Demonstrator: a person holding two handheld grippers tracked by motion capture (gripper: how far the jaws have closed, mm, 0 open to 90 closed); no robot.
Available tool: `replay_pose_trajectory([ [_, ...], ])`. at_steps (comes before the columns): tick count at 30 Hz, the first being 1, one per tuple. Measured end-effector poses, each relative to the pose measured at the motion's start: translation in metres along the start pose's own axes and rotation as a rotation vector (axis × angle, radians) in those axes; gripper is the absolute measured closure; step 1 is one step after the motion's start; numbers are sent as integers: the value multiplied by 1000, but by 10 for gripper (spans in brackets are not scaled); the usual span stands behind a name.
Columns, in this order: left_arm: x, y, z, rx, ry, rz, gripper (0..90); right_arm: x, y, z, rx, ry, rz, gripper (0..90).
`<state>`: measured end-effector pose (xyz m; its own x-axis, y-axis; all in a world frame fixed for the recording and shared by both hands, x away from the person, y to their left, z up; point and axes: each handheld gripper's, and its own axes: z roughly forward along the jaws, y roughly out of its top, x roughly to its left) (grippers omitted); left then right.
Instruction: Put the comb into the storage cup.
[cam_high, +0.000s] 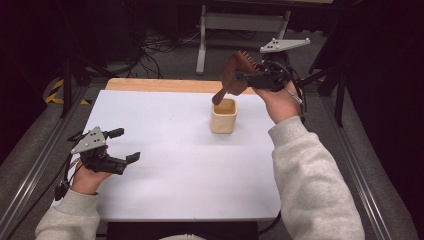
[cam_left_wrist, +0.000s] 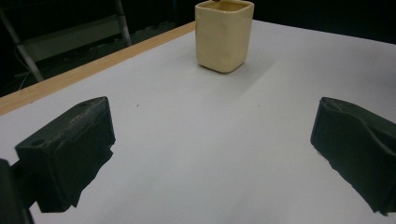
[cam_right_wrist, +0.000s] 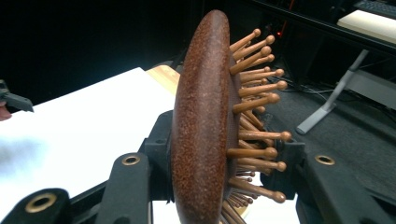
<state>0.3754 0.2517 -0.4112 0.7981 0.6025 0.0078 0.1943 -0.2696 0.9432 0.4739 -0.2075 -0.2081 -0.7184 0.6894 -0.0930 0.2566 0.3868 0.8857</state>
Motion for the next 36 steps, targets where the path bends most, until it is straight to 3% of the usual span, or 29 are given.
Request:
replay_pose_trajectory([
  [18, -1, 0, 0, 1, 4, 4, 10, -11, -9, 5, 31, -44, 17, 540],
  [28, -1, 0, 0, 3, 8, 7, 8, -19, -23, 18, 43, -15, 67, 537],
  [36, -1, 0, 0, 4, 10, 10, 4, -22, -33, 28, 65, -11, 78, 534],
])
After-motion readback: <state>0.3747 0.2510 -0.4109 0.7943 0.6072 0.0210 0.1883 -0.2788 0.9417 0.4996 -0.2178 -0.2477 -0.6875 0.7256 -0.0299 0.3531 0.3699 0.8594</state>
